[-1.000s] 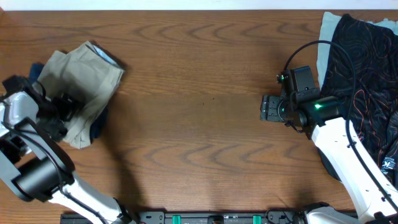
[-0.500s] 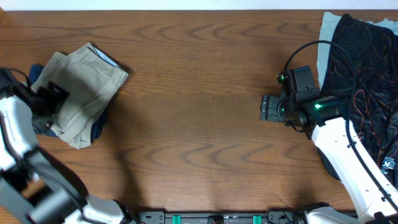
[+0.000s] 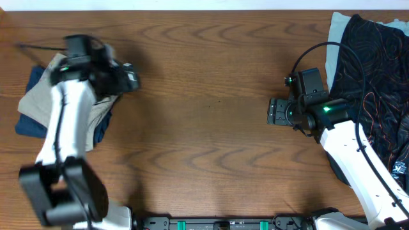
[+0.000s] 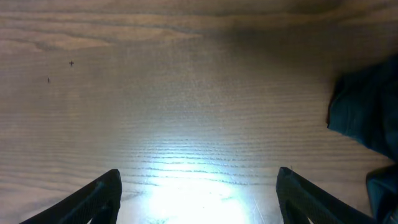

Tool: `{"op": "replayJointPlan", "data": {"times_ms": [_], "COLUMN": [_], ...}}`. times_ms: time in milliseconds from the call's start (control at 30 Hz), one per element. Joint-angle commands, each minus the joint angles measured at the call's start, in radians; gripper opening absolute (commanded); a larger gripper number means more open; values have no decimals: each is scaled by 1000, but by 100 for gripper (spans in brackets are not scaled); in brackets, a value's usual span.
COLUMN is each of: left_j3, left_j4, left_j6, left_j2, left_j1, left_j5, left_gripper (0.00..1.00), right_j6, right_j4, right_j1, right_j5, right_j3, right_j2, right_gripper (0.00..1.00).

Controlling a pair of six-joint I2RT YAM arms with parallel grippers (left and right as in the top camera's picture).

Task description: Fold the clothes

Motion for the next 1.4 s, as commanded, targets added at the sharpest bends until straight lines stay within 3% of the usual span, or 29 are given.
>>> {"op": "replayJointPlan", "data": {"times_ms": [0, 433, 533, 800, 967, 1100, 1367], "left_j3": [5, 6, 25, 63, 63, 63, 63], "left_j4": [0, 256, 303, 300, 240, 150, -258], "left_j6": [89, 83, 9, -20, 17, 40, 39], "left_j2": [108, 292, 290, 265, 201, 156, 146], "left_j1": [-36, 78, 116, 119, 35, -79, -287], "left_j5": [0, -53, -50, 161, 186, 116, -73], "left_gripper": [98, 98, 98, 98, 98, 98, 98], "right_j6": [0, 0, 0, 0, 0, 4, -1], "right_j4": [-8, -29, -39, -24, -8, 21, -4], "right_j1": [-2, -2, -2, -2, -4, -27, -114], "right_j5": [10, 10, 11, 11, 10, 9, -58], "right_j3": [2, 2, 2, 2, 2, 2, 2], "right_j2": [-13, -13, -13, -13, -13, -13, -13], "right_gripper": [78, 79, 78, 79, 83, 86, 90]}}
